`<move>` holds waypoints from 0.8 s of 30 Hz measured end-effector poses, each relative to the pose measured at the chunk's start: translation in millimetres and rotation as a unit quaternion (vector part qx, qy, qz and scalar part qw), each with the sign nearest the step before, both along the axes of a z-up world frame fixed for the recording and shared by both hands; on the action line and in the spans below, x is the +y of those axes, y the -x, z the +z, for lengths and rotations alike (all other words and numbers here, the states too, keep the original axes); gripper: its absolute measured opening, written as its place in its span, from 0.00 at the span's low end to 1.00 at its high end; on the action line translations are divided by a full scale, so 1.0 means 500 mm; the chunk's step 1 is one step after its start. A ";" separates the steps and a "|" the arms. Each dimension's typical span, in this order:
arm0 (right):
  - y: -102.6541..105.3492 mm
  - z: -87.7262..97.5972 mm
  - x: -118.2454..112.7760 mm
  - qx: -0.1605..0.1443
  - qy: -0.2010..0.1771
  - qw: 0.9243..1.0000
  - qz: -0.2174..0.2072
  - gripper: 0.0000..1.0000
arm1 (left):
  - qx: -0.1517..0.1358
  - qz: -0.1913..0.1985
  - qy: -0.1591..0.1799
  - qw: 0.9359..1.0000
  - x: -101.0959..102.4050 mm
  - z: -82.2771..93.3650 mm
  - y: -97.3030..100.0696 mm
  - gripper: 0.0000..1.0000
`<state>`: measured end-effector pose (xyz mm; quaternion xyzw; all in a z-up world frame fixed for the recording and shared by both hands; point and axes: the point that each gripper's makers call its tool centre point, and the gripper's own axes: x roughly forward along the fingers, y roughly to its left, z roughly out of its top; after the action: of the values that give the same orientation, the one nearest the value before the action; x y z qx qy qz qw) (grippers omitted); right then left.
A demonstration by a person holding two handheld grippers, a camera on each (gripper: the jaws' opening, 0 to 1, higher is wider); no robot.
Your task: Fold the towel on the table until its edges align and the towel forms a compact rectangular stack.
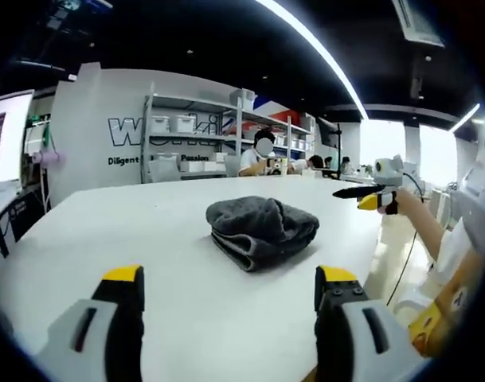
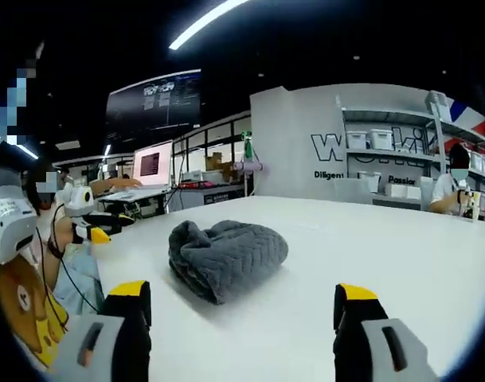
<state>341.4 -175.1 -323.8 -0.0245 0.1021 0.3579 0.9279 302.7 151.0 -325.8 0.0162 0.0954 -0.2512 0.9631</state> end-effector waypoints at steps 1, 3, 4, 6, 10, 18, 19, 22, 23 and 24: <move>0.001 -0.003 -0.002 0.001 0.004 1.000 -0.001 1.00 | -0.001 -0.003 0.001 1.000 -0.002 0.002 -0.002 0.93; 0.005 -0.005 -0.006 0.002 0.005 1.000 -0.001 1.00 | -0.009 -0.030 0.007 0.999 -0.021 0.023 -0.016 0.93; 0.006 -0.004 -0.008 0.003 0.001 1.000 -0.002 1.00 | -0.012 -0.040 0.013 0.999 -0.028 0.030 -0.022 0.93; 0.008 -0.004 -0.008 0.003 -0.002 1.000 -0.001 1.00 | -0.017 -0.075 0.019 0.997 -0.053 0.057 -0.043 0.91; 0.017 -0.009 -0.005 0.004 -0.002 1.000 0.004 1.00 | -0.019 -0.145 0.046 0.988 -0.116 0.107 -0.113 0.84; 0.037 -0.010 -0.011 0.008 -0.009 1.000 0.004 1.00 | 0.048 -0.194 0.053 0.978 -0.226 0.083 -0.266 0.76; 0.038 -0.009 -0.011 0.007 -0.010 1.000 0.004 1.00 | 0.048 -0.199 0.052 0.978 -0.237 0.082 -0.271 0.74; 0.042 -0.005 -0.017 0.007 -0.010 1.000 0.003 1.00 | 0.036 -0.212 0.049 0.975 -0.271 0.084 -0.300 0.71; 0.043 -0.004 -0.019 0.008 -0.010 1.000 0.002 1.00 | 0.017 -0.226 0.044 0.973 -0.284 0.091 -0.306 0.69; 0.044 -0.003 -0.020 0.008 -0.010 1.000 0.002 1.00 | 0.001 -0.239 0.038 0.970 -0.294 0.095 -0.311 0.66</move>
<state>319.3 -184.9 -325.4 -0.0125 0.1054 0.3606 0.9267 458.4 3.8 -278.4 0.0015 0.0806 -0.4778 0.8748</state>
